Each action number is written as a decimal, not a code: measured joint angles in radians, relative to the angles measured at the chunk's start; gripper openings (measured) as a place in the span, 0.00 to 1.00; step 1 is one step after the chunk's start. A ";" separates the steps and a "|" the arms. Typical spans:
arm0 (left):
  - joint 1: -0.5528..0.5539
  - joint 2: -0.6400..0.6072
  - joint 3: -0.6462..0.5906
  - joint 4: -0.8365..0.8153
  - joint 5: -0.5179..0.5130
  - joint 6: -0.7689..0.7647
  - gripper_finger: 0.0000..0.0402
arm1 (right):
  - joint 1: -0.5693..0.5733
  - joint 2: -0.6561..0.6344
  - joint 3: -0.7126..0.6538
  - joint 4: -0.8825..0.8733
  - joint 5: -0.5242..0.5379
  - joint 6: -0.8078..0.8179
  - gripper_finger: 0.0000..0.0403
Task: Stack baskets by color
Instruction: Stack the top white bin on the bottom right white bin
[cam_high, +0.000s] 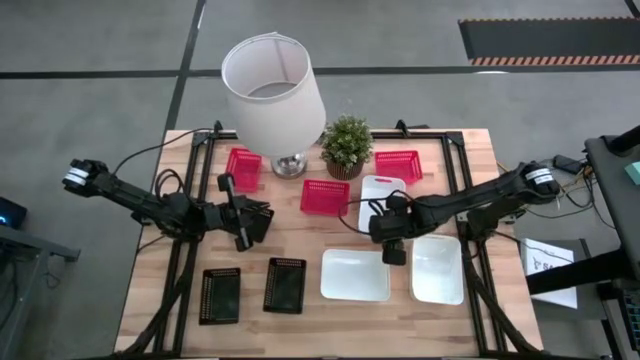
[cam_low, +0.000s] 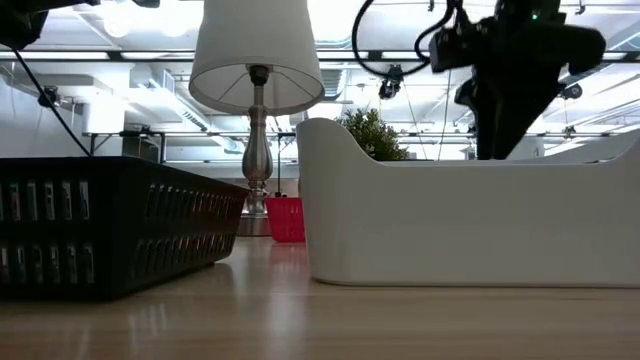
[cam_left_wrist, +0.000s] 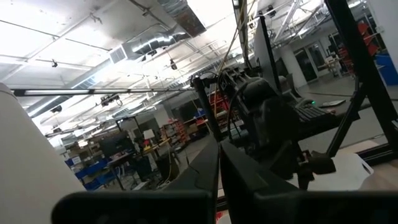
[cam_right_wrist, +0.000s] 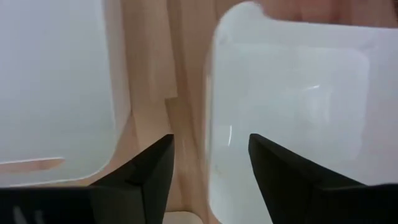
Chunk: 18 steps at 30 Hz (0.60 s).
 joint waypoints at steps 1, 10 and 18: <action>0.000 0.001 0.000 -0.001 0.000 0.000 0.00 | -0.002 0.013 0.000 0.000 -0.004 -0.004 0.49; 0.000 -0.001 0.000 0.000 0.000 0.000 0.00 | -0.040 0.106 0.002 0.005 -0.008 -0.047 0.42; 0.000 -0.001 0.000 0.000 0.000 0.000 0.00 | -0.047 0.132 0.002 0.027 -0.009 -0.091 0.29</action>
